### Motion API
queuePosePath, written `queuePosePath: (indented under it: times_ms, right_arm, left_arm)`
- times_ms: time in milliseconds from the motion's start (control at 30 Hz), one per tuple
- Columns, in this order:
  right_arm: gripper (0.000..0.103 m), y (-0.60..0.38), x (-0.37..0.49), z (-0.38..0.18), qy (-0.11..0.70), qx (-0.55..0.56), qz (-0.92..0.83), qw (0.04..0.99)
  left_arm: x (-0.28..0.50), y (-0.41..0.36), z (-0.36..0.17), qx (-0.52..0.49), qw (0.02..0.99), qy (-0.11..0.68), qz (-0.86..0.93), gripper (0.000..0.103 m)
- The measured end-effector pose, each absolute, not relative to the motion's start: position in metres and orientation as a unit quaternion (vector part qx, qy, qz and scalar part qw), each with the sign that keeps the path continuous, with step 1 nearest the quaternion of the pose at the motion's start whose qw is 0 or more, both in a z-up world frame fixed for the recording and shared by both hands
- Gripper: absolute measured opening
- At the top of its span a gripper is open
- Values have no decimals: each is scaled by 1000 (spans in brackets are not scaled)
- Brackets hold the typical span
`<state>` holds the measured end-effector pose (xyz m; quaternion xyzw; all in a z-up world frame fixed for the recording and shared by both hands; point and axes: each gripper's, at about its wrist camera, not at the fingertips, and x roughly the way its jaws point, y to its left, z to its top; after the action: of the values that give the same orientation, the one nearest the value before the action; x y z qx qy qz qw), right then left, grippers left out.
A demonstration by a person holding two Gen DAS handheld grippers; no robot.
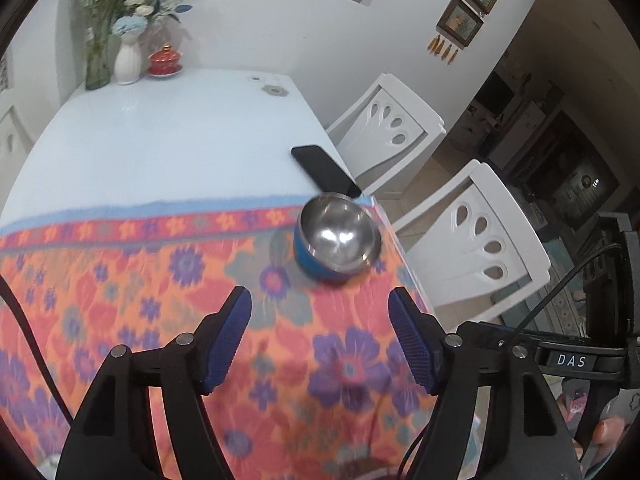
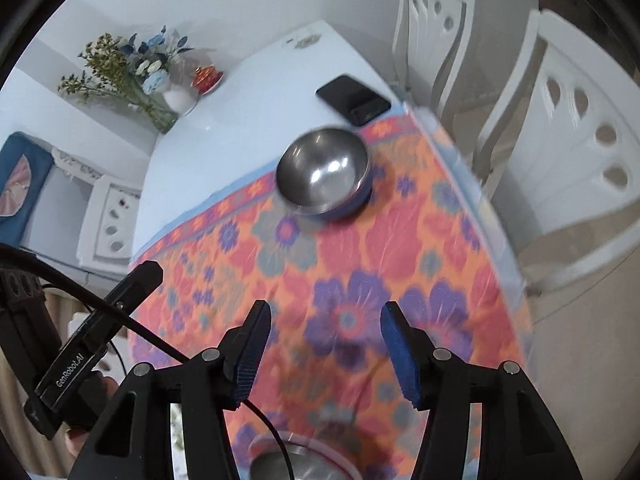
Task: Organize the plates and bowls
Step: 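Grasp the rim of the blue-outside steel bowl with the left tool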
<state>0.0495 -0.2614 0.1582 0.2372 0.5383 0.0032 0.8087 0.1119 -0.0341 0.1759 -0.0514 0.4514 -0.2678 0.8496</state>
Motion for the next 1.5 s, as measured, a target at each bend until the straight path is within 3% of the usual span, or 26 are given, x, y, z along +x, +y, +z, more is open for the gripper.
queuePosePath:
  times_ms: [333,500,633,733,933,1000,1167,1500]
  right_arm:
    - [55,-305,140,111,534,251,-36,807]
    - [55,-311,170,76,546,252,-40,798]
    - [55,-309,190,50,557,256,-33,789]
    - [43,-304,197,38,559,247,-28,791]
    - [40,-296,207,23,567,230,-20,791]
    - [38,-293,207,21,567,223,-22,793]
    - [26,-289,208,19,569,213,-24,794]
    - [25,-280,201,42,561,198,-25,803]
  left_arm:
    - [188,-77,127,-56,825,496,-266,67]
    - [225,-94,85,-67,796,542,-261,45]
    - [237,-100,61,-64,785,560,-255,44]
    - [241,-102,49,-67,781,564,-258,44]
    - [247,-105,35,-75,773,570,-268,28]
    - [247,-108,33,-75,770,570,-277,18]
    - [248,-114,32,-69,772,567,-280,16]
    - [239,-107,56,-72,780,551,-288,15]
